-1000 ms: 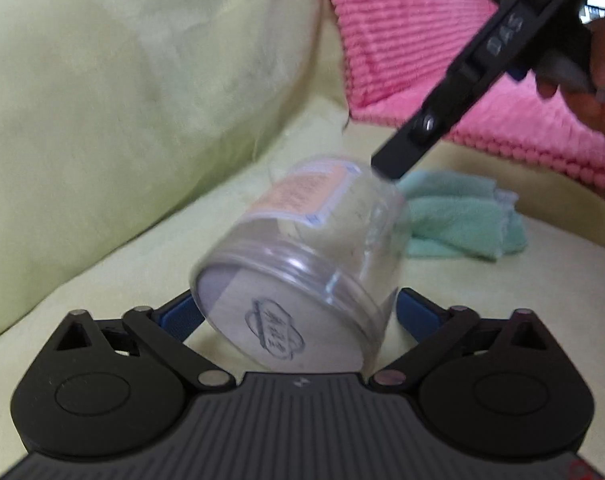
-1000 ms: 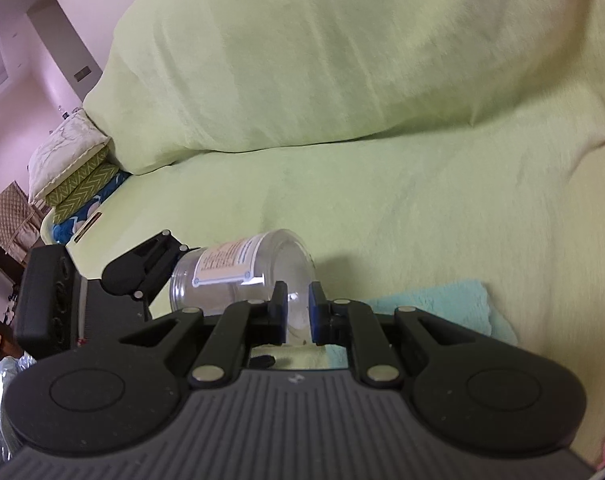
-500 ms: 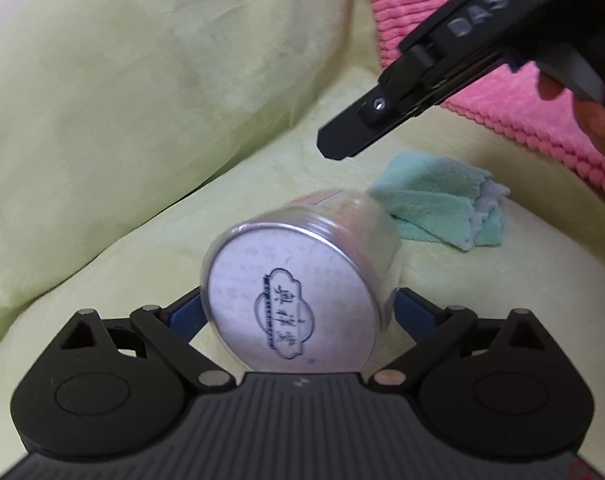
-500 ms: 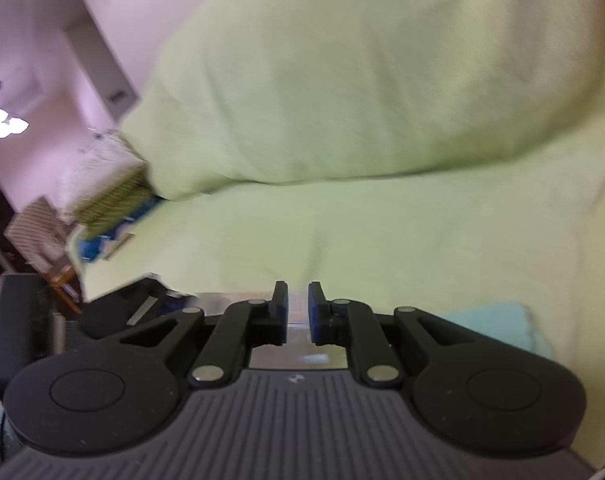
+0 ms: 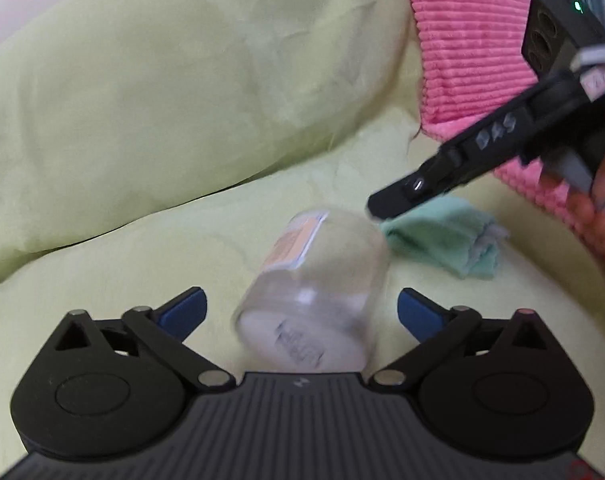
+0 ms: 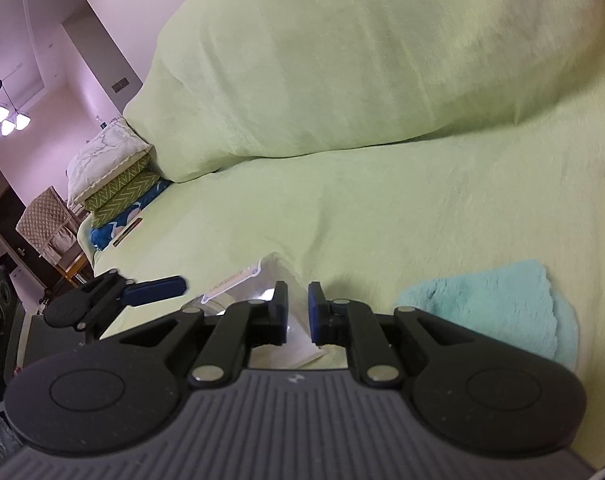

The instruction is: Clean container

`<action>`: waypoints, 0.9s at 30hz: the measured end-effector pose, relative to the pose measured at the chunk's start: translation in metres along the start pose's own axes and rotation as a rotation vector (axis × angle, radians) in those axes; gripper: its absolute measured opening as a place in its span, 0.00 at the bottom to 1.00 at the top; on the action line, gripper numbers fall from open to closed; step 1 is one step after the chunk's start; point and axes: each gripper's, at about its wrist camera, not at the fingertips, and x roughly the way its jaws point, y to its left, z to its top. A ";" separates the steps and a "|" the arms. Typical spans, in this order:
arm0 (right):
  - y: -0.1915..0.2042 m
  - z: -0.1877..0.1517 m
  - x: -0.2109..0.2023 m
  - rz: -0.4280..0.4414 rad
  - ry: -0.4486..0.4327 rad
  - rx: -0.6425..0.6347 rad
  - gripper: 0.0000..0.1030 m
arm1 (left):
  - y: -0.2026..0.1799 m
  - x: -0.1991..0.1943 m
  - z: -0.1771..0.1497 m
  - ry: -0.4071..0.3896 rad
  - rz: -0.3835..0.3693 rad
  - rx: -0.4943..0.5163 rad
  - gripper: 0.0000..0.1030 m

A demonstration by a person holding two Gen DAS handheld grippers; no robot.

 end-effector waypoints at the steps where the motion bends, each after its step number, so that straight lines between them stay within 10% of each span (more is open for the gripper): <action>1: 0.000 -0.001 0.000 0.002 0.002 0.001 0.10 | 0.000 0.003 -0.003 0.007 -0.009 0.012 1.00; 10: 0.012 -0.001 -0.014 0.021 -0.031 -0.015 0.10 | -0.002 0.026 -0.020 0.047 -0.063 0.078 0.84; 27: 0.005 0.005 -0.005 -0.006 -0.035 -0.007 0.09 | -0.017 0.018 0.020 -0.021 -0.018 0.056 0.84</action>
